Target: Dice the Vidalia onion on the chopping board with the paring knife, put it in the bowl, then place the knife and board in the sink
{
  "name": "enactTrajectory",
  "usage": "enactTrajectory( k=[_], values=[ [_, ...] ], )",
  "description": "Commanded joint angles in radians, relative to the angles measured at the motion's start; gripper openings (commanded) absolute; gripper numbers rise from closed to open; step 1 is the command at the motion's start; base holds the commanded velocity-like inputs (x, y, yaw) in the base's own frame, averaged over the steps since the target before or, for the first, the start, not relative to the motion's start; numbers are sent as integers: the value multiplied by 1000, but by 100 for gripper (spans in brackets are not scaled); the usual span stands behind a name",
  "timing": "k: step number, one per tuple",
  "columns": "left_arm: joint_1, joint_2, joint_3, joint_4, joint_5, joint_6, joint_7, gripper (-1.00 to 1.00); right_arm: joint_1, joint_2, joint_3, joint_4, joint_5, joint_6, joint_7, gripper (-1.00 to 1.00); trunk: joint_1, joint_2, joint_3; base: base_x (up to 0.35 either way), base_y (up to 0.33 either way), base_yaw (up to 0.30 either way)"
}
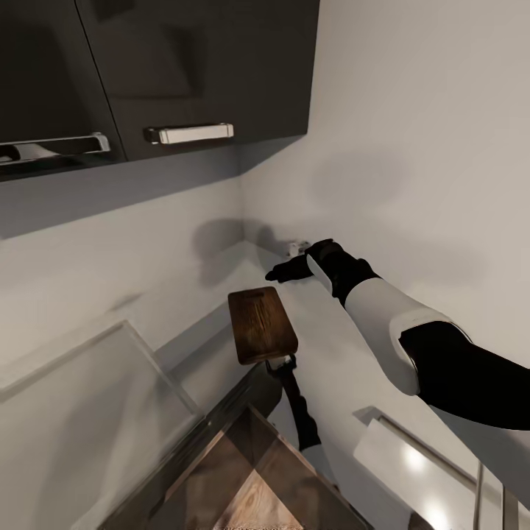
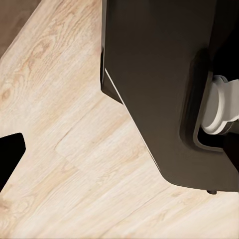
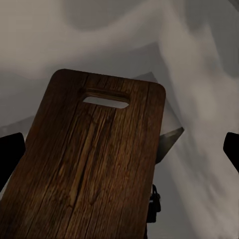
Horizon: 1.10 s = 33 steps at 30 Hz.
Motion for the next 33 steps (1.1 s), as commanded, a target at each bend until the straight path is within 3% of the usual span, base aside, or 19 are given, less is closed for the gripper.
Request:
enactTrajectory(
  k=[1, 22, 33],
  values=[
    [1, 0, 0, -2, 5, -1, 0, 100, -1, 0, 3, -1, 0, 4, 2, 100, 1, -2, -3, 0, 0, 0],
    [1, 0, 0, -1, 5, -1, 0, 100, -1, 0, 6, -9, 0, 4, 2, 100, 1, -2, -37, 0, 0, 0],
    [1, 0, 0, -1, 5, -2, 0, 100, -1, 0, 7, -10, 0, 4, 2, 100, 1, -2, -39, 0, 0, 0]
  ],
)
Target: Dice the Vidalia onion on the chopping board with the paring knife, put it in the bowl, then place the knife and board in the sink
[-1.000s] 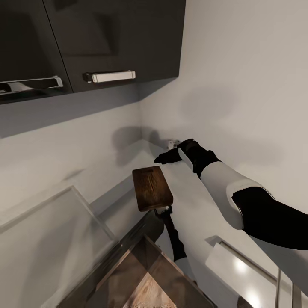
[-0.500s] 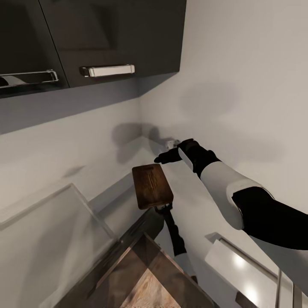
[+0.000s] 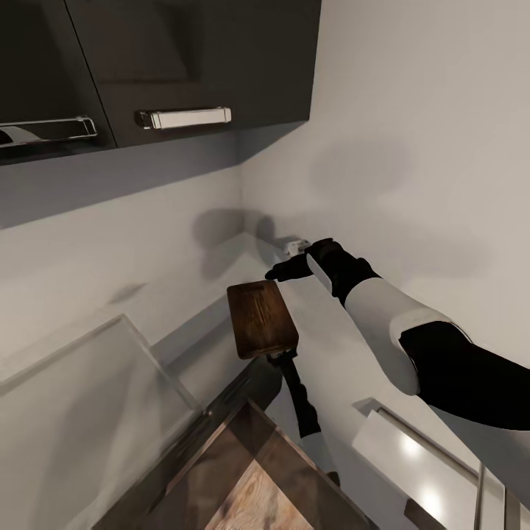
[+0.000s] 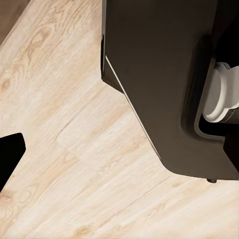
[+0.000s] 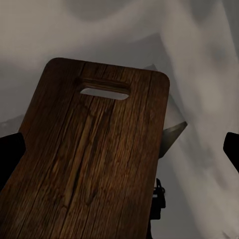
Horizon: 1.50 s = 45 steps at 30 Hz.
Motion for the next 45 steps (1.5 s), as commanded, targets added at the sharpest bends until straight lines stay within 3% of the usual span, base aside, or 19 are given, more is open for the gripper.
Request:
enactTrajectory(
  k=[1, 13, 45],
  values=[
    [1, 0, 0, -1, 5, -1, 0, 100, -1, 0, 3, -1, 0, 4, 2, 100, 1, -2, -2, 0, 0, 0],
    [1, 0, -1, -1, 5, -1, -1, 100, -1, 0, 4, 1, 0, 4, 2, 100, 1, -2, -4, 0, 0, 0],
    [1, -1, -1, -2, 5, -1, -1, 100, -1, 0, 4, 4, 0, 4, 1, 100, 1, -2, -54, 0, 0, 0]
  ],
)
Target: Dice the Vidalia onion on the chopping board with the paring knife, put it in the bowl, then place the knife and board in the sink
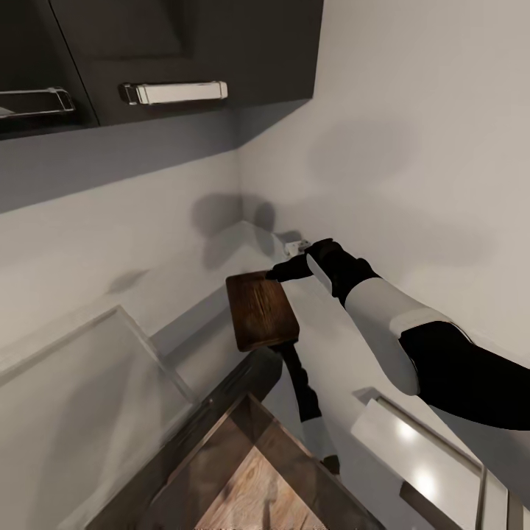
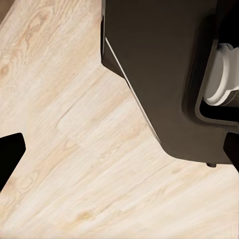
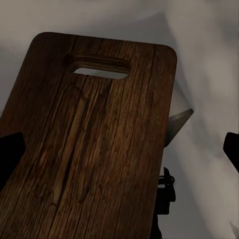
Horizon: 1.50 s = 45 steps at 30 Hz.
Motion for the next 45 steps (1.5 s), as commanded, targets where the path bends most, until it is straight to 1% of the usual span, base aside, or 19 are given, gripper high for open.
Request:
enactTrajectory(
  k=[1, 10, 45],
  values=[
    [1, 0, 0, -1, 5, -1, 0, 100, -1, 0, 3, 0, 0, 4, 2, 100, 1, -2, -3, 0, 0, 0],
    [1, 0, -1, 5, 5, -1, 0, 100, -1, 0, 3, 1, 0, 4, 2, 100, 1, -2, -13, 0, 0, 0],
    [1, 1, 0, 15, 5, -1, 0, 100, -1, 0, 5, 1, 0, 4, -1, 100, 1, -2, -14, 0, 0, 0]
  ],
)
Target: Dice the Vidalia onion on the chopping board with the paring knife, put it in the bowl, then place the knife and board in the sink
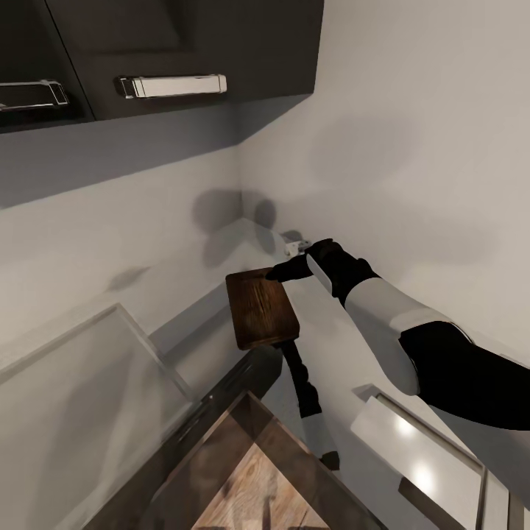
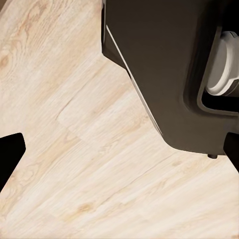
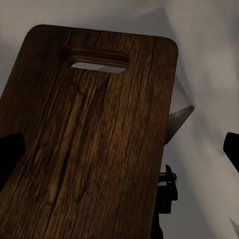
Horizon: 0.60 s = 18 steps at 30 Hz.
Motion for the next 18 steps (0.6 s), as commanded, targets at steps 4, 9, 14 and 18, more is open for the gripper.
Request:
enactTrajectory(
  k=[4, 9, 14, 18],
  values=[
    [1, 0, 0, -2, 5, -1, 0, 100, -1, 0, 3, -1, 0, 4, 1, 100, 1, -2, -2, 0, 0, 0],
    [1, 0, -1, -2, 5, -1, 0, 100, -1, 0, 3, -1, 0, 4, 1, 100, 1, -2, -2, 0, 0, 0],
    [1, 0, -1, -2, 5, -1, 0, 100, -1, 0, 3, -1, 0, 4, 0, 100, 1, -2, -2, 0, 0, 0],
    [1, 0, 0, -2, 5, -1, 0, 100, -1, 0, 3, -1, 0, 4, -1, 100, 1, -2, -2, 0, 0, 0]
  ],
)
